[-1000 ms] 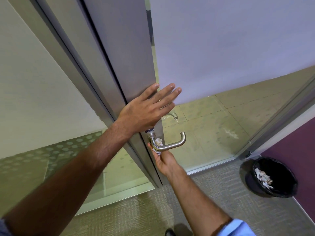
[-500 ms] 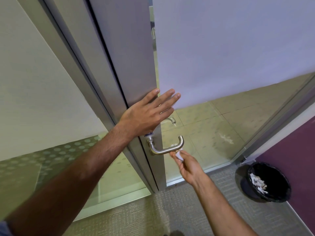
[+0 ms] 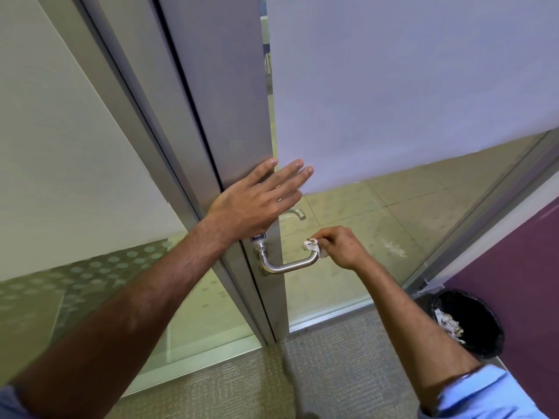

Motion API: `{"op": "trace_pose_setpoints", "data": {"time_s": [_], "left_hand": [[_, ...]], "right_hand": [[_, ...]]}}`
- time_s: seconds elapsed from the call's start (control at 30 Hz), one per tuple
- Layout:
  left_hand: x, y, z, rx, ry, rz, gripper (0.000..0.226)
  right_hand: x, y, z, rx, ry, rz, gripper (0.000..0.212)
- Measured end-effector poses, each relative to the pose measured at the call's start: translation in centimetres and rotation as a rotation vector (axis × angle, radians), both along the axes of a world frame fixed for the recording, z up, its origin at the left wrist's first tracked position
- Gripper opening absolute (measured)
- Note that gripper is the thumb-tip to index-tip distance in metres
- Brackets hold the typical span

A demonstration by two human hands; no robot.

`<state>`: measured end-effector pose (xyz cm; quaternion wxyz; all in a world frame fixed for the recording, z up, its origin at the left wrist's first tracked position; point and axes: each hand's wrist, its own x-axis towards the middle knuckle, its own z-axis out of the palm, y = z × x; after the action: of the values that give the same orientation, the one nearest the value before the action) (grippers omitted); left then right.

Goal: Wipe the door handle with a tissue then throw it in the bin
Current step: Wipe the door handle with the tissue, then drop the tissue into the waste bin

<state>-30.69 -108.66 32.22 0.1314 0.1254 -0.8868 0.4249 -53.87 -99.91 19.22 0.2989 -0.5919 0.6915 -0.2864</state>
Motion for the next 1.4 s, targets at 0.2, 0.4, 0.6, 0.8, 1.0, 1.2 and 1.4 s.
{"op": "trace_pose_setpoints", "data": {"time_s": [0.2,0.4,0.6,0.8,1.0,1.2,1.4], "left_hand": [[0.1,0.6,0.7,0.068,0.017,0.0,0.043],[-2.2,3.0,0.3,0.265,0.256,-0.06,0.054],[-9.6,7.0,-2.5,0.579,0.346,-0.073,0.055],[-21.5,10.7,-8.3,0.895,0.354,-0.038,0.072],[-36.0,13.9,-14.6,1.153,0.303,0.025,0.075],[-49.7,15.7,-24.8,1.348,0.223,0.093,0.073],[-60.4,16.5,-38.6,1.574,0.1,0.214,0.065]], "right_hand": [[1.6,1.6,-0.9,-0.022,-0.163,-0.289,0.023],[0.0,4.5,1.1,-0.217,-0.416,-0.418,0.024],[-6.4,8.7,3.2,-0.214,-0.641,-0.434,0.035],[-17.3,13.8,2.0,-0.161,-0.733,-0.592,0.021],[-31.1,18.1,-3.6,-0.088,-0.592,-0.622,0.015],[-44.9,19.4,-13.8,0.118,-0.406,-0.612,0.022],[-53.5,21.5,-29.4,0.3,-0.127,-0.809,0.022]]}}
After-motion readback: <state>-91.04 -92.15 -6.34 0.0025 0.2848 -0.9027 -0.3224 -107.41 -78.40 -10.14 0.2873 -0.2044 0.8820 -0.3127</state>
